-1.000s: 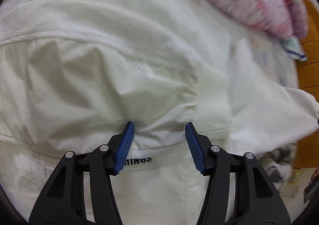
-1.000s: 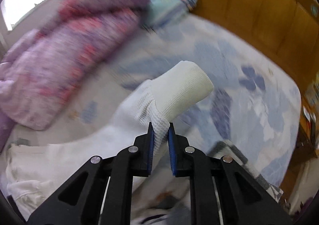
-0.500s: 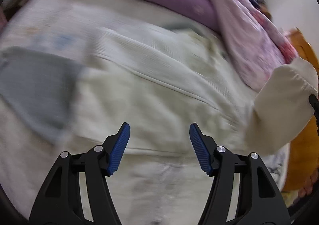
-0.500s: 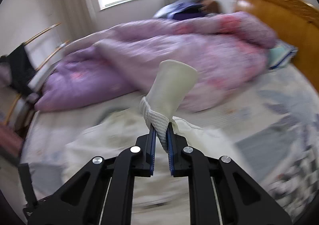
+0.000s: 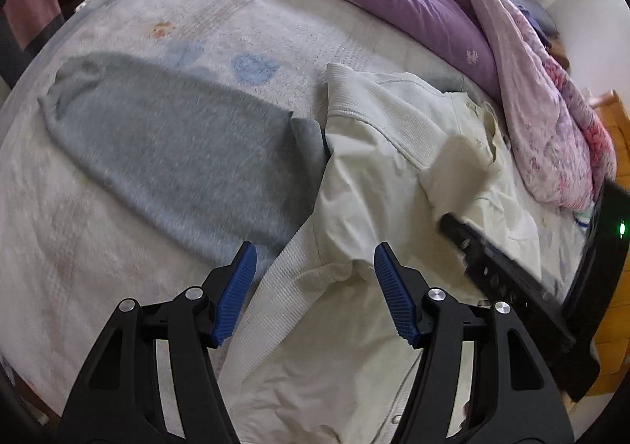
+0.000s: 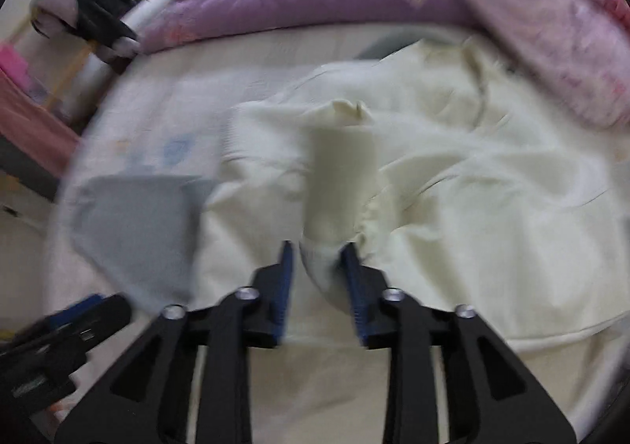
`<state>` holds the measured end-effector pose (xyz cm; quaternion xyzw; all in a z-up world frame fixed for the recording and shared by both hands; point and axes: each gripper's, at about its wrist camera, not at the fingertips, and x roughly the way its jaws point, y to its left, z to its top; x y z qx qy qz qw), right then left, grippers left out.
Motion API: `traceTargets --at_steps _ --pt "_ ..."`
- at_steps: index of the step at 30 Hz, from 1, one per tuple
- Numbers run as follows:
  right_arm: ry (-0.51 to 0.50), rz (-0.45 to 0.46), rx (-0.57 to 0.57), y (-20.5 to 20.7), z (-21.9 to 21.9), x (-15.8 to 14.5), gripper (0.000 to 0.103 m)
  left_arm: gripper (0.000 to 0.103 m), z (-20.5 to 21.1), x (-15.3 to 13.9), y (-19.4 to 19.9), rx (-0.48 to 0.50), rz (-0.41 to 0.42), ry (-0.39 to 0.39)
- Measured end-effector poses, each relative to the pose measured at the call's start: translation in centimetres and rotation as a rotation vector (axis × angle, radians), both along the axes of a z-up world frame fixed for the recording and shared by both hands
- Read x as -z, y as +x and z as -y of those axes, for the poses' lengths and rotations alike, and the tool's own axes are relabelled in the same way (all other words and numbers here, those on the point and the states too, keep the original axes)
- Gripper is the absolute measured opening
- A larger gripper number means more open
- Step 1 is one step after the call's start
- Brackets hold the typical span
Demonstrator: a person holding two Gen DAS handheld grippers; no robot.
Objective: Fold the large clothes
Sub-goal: 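Fold the held sleeves across the jacket body and open both tools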
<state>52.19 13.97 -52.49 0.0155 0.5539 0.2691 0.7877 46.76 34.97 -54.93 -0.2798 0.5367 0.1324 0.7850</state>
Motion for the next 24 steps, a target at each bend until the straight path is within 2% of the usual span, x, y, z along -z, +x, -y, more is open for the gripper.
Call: traceTargets --at_steps 1,2,5,8,12,14,15,17,18,20,24 --pt "0.029 -0.008 -0.026 -0.2 0.0 -0.1 0.032 0.063 0.0 0.0 0.0 -0.009 0.001 -0.004" --pt "0.044 -0.004 -0.048 -0.7 -0.3 -0.4 0.038 0.063 0.0 -0.1 -0.1 -0.013 0.008 -0.007" --pt "0.024 0.022 -0.062 -1.1 0.1 -1.6 0.041 0.065 0.3 -0.5 0.5 -0.030 0.025 -0.017" --pt "0.057 0.030 0.009 -0.4 4.1 -3.3 0.041 0.066 1.6 -0.4 2.0 -0.003 0.028 -0.036" --pt "-0.013 0.008 0.143 2.8 12.7 -3.7 0.040 0.066 4.2 1.1 4.7 0.063 0.002 -0.051" --pt "-0.075 0.005 0.216 4.1 17.2 -3.2 0.028 0.066 5.4 2.1 6.1 0.086 -0.008 -0.045" --pt "-0.115 0.001 0.264 4.8 19.8 -2.9 0.025 0.066 6.2 2.8 6.9 0.104 -0.017 -0.040" --pt "-0.164 -0.023 0.346 5.8 23.9 -2.0 0.008 0.066 7.4 3.8 8.3 0.132 -0.029 -0.035" --pt "-0.183 -0.052 0.383 6.2 25.8 -1.3 0.004 0.066 7.8 4.1 8.7 0.143 -0.033 -0.027" --pt "-0.189 -0.111 0.420 6.6 28.5 0.4 0.001 0.066 8.5 5.6 9.9 0.165 -0.102 0.056" --pt "-0.178 -0.284 0.420 6.8 30.3 5.8 0.001 0.066 7.8 8.7 10.9 0.133 -0.184 0.056"
